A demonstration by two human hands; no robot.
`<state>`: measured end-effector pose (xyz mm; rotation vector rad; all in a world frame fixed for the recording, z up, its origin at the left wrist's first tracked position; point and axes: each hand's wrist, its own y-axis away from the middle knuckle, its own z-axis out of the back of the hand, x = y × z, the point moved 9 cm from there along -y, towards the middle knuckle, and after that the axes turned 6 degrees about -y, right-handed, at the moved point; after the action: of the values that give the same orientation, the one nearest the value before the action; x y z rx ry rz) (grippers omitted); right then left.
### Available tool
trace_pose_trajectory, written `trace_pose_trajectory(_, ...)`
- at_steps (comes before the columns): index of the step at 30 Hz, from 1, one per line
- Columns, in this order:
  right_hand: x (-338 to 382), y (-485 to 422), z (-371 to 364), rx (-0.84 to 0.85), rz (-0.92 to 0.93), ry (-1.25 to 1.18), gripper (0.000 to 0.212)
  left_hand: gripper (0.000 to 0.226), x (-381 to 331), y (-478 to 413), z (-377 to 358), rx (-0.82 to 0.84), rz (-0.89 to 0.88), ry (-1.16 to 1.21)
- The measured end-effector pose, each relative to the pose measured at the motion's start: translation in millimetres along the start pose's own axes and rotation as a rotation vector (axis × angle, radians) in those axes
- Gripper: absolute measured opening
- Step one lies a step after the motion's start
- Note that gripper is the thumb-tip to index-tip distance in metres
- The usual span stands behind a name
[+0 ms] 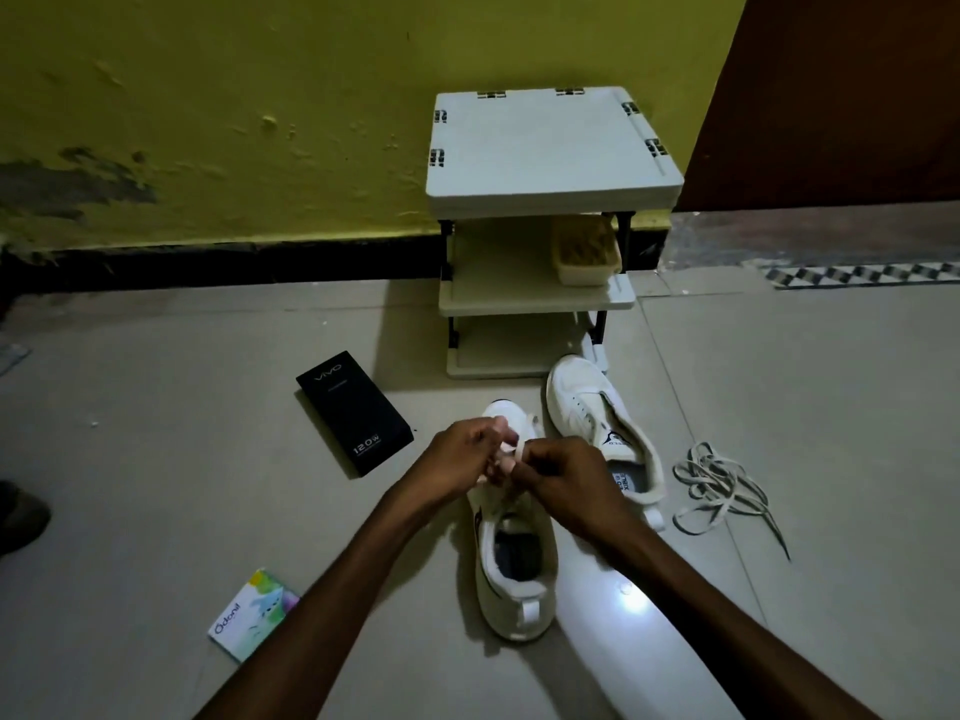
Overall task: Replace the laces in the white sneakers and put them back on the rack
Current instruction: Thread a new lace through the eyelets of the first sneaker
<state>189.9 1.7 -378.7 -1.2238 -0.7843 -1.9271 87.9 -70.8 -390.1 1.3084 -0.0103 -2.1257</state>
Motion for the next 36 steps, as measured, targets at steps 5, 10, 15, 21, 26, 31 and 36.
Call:
trace_pose_trajectory(5,-14,1,24,-0.141,-0.107,-0.155,0.028,0.03,18,15,11,-0.132,-0.062,-0.05)
trace_pose_trajectory(10,-12,-2,24,-0.078,-0.087,-0.154,0.024,0.01,1,34,-5,-0.126,-0.094,-0.054)
trace_pose_trajectory(15,-5,-5,18,0.007,-0.045,-0.068,0.013,0.025,7,34,-3,-0.301,0.043,-0.306)
trace_pose_trajectory(21,-7,-4,19,0.034,-0.03,-0.039,0.016,0.032,-15,40,-14,-0.363,-0.18,-0.4)
trace_pose_trajectory(26,-14,-4,21,0.01,-0.058,-0.087,0.009,0.01,-1,34,-2,-0.321,-0.067,-0.321)
trace_pose_trajectory(31,-14,-3,17,0.011,-0.083,-0.16,0.012,0.014,-9,35,18,-0.351,-0.102,-0.32)
trace_pose_trajectory(36,-14,-2,16,-0.036,-0.098,-0.157,0.02,0.028,-13,30,22,-0.318,-0.086,-0.134)
